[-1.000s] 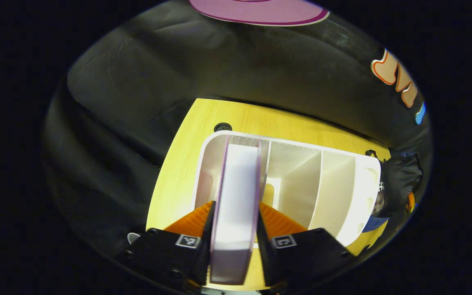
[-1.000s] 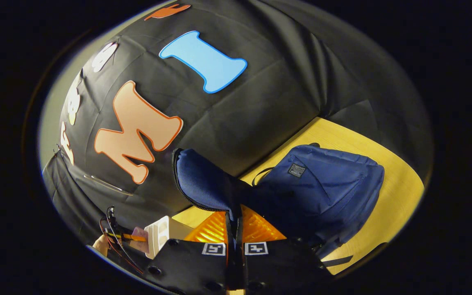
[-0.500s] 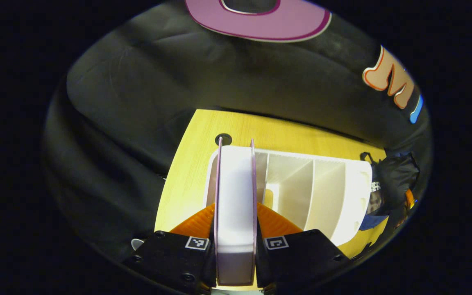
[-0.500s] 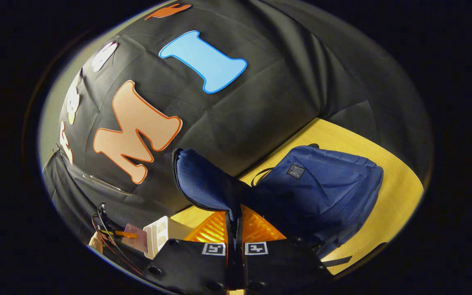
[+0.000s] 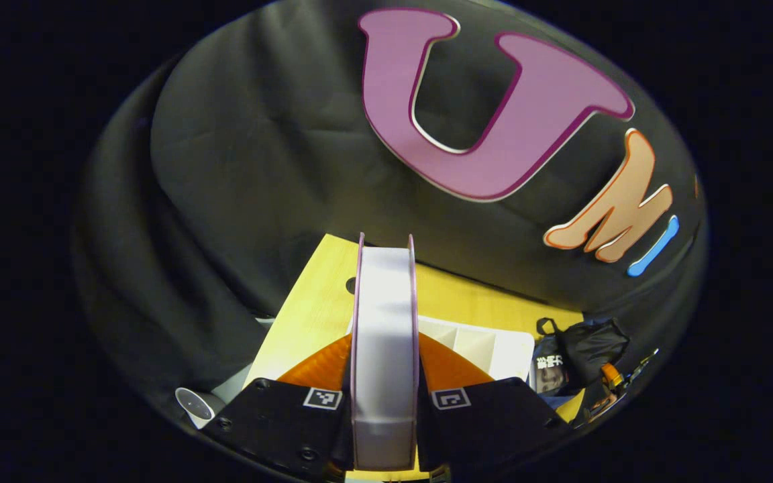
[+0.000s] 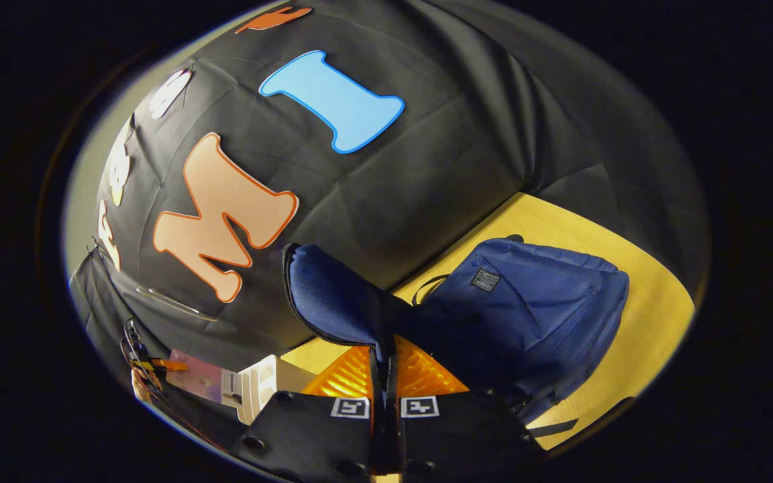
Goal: Open the schoolbag, grab two books from the bookshelf and put them into the schoolbag.
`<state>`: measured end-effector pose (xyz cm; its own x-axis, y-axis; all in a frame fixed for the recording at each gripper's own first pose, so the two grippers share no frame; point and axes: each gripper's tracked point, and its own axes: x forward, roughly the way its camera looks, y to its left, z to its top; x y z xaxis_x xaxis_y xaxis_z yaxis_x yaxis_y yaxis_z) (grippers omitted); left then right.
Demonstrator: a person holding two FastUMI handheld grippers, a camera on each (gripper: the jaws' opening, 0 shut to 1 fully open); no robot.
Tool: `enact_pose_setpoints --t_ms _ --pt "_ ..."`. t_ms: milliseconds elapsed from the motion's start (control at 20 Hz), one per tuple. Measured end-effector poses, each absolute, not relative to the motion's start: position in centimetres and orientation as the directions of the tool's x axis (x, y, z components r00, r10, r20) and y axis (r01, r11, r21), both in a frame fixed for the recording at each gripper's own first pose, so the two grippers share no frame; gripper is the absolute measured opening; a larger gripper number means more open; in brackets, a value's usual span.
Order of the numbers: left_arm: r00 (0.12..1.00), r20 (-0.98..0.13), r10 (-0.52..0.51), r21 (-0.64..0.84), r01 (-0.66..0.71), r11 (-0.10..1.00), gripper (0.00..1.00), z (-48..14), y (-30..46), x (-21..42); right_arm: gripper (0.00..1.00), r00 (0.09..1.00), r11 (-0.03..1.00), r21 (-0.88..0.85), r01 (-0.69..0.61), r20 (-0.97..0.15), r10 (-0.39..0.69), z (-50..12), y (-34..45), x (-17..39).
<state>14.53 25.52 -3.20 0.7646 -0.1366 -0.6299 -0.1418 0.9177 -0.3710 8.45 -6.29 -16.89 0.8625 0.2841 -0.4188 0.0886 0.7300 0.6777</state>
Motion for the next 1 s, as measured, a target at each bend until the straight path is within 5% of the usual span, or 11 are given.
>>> enact_pose_setpoints --t_ms 500,1000 --pt "0.817 -0.327 -0.475 -0.817 0.008 0.577 0.34 0.3 11.6 14.5 0.03 0.866 0.726 0.682 0.095 -0.415 0.277 -16.7 -6.5 8.6" --pt "0.707 -0.319 -0.631 -0.877 0.032 0.479 0.34 -5.5 -6.6 16.4 0.05 0.857 0.753 0.655 0.065 -0.423 0.294 -16.1 -5.8 8.5"
